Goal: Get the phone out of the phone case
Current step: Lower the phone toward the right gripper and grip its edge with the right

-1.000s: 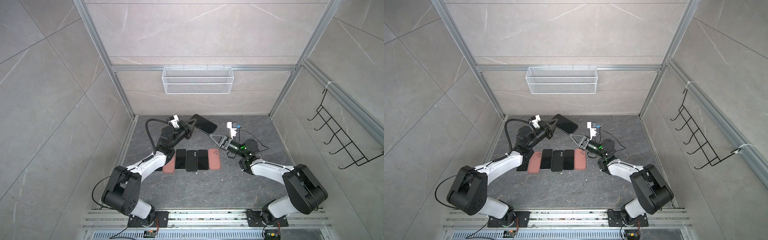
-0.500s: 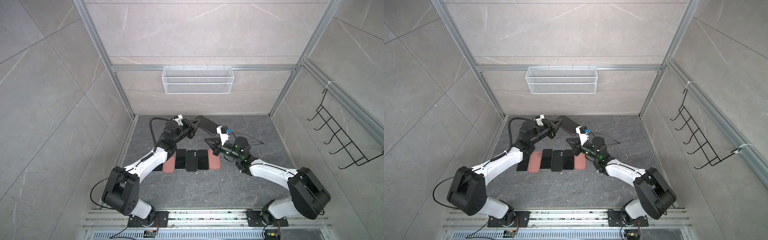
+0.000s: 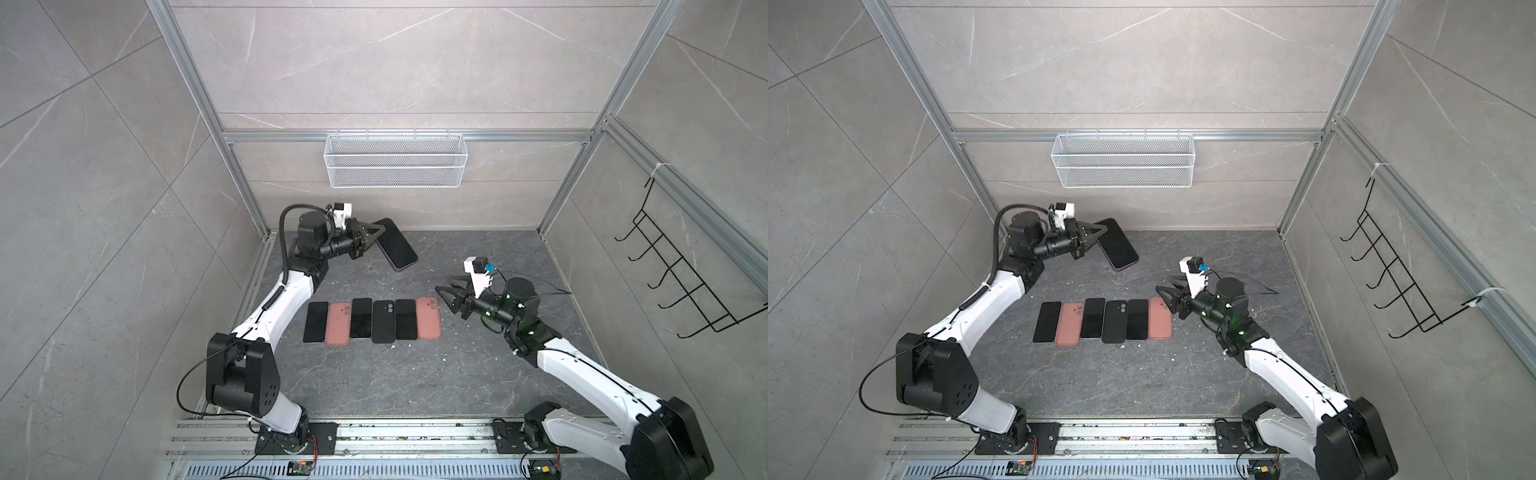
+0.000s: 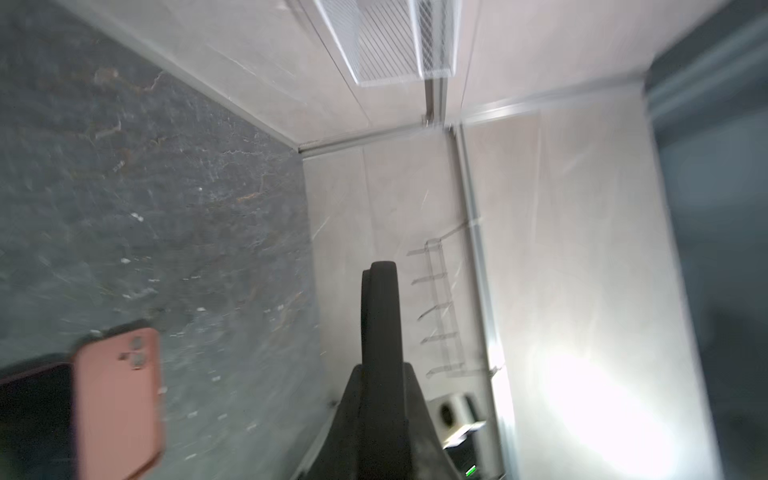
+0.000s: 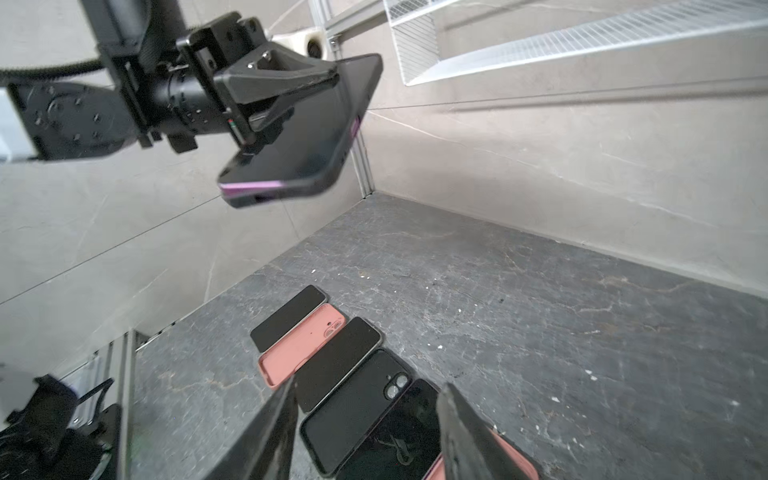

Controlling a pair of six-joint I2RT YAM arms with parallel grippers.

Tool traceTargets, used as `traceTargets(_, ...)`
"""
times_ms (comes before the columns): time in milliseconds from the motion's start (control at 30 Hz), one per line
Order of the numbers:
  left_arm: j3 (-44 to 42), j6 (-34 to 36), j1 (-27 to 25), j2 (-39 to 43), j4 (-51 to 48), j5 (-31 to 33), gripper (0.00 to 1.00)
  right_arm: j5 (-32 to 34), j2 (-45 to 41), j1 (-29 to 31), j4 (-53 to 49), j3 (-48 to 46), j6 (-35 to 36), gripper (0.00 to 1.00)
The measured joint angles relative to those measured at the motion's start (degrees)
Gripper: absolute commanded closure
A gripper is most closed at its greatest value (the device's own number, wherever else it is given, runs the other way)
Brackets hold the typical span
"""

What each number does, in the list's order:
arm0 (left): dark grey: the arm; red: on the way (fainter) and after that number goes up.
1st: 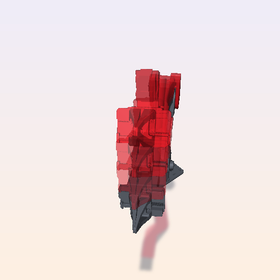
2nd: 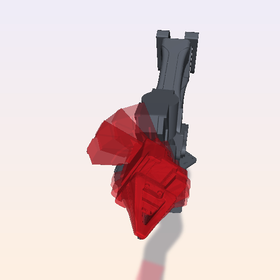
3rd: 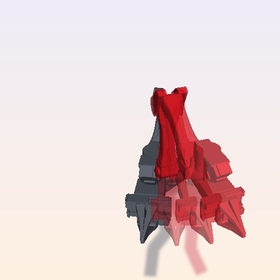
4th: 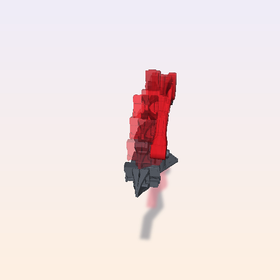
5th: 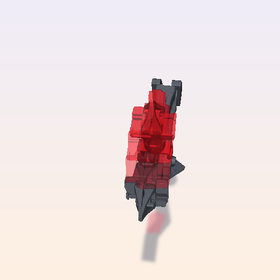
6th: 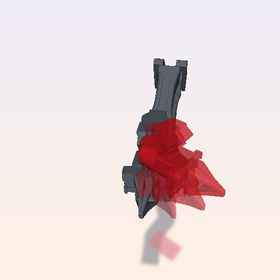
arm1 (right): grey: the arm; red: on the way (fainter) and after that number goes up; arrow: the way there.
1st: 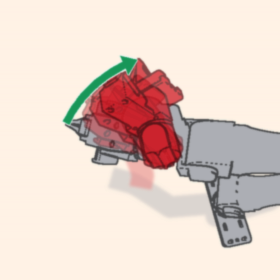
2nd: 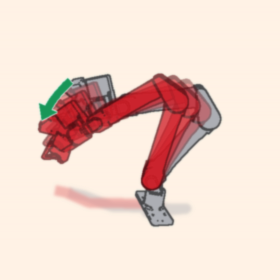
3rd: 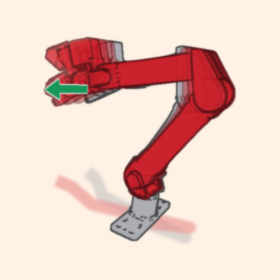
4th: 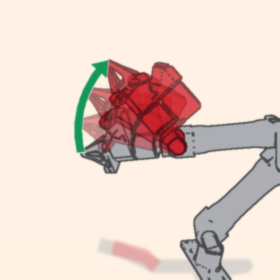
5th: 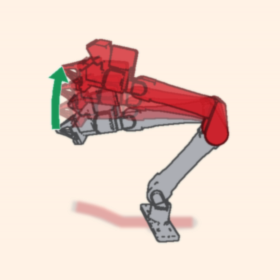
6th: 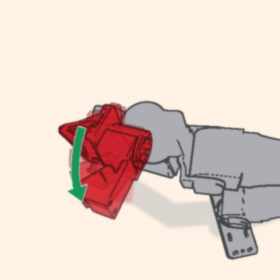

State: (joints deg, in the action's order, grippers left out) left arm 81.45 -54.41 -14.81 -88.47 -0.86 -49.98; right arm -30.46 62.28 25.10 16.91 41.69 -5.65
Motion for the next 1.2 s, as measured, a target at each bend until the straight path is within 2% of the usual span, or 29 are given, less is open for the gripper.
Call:
traceTargets(67, 7.0, 16.9, -0.2, 0.4, -14.1, -3.6, 1.0, -4.0, 0.4, 0.0, -8.9, 6.4, 5.6, 0.47)
traceTargets(133, 9.3, 30.5, -0.2, 2.2, -23.8, -6.6, 1.0, -7.9, 2.6, 0.2, -17.9, 13.3, 12.0, 0.49)
traceTargets(233, 7.3, 41.2, -0.3, 5.0, -30.2, -10.6, 1.0, -11.5, 6.4, 1.7, -28.0, 19.4, 19.5, 0.5)
traceTargets(333, 6.0, 46.2, -0.4, 4.7, -31.6, -13.6, 1.0, -13.4, 10.8, 4.7, -37.1, 23.5, 25.9, 0.51)
traceTargets(500, 3.7, 48.3, -1.4, 4.3, -30.0, -16.0, 1.0, -17.3, 15.8, 8.2, -45.5, 27.7, 31.8, 0.52)
traceTargets(800, 0.9, 47.8, -2.6, 4.3, -24.1, -18.4, 1.0, -22.5, 20.1, 10.9, -49.3, 32.6, 35.5, 0.55)
traceTargets(1100, 0.4, 45.4, -3.1, 4.3, -19.6, -19.4, 1.0, -23.9, 22.6, 10.9, -50.4, 33.4, 36.7, 0.69)
traceTargets(1200, 0.4, 45.0, -3.4, 4.3, -18.7, -19.5, 1.0, -24.2, 23.2, 10.9, -50.6, 33.4, 36.8, 0.7)
